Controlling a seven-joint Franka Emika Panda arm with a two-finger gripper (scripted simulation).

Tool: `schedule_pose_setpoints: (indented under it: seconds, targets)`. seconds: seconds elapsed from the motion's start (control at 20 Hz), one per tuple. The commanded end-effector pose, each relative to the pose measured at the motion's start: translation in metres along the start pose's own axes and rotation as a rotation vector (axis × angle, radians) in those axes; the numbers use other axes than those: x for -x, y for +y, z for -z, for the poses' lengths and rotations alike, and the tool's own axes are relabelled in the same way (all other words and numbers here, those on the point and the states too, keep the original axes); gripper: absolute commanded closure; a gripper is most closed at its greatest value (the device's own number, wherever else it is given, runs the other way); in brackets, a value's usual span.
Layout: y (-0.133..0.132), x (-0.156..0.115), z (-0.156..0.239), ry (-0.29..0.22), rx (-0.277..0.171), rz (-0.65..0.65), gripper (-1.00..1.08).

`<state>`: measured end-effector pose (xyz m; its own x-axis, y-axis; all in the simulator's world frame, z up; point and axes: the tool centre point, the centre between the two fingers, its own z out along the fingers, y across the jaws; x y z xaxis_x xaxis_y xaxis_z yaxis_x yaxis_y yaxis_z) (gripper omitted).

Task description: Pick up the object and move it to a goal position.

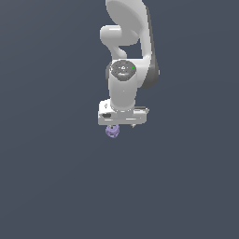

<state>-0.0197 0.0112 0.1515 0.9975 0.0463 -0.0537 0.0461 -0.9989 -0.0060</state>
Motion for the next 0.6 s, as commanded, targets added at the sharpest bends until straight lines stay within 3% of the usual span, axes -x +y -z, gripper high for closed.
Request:
schedule_pose_setpoints:
  seconds: [0.0,0.55]
  targets:
    - [0.0000,0.0000,0.0000,0.000,0.000,0.000,-0.92]
    - [-0.0004,0.0002,0.0030,0.008,-0.004,-0.011,-0.92]
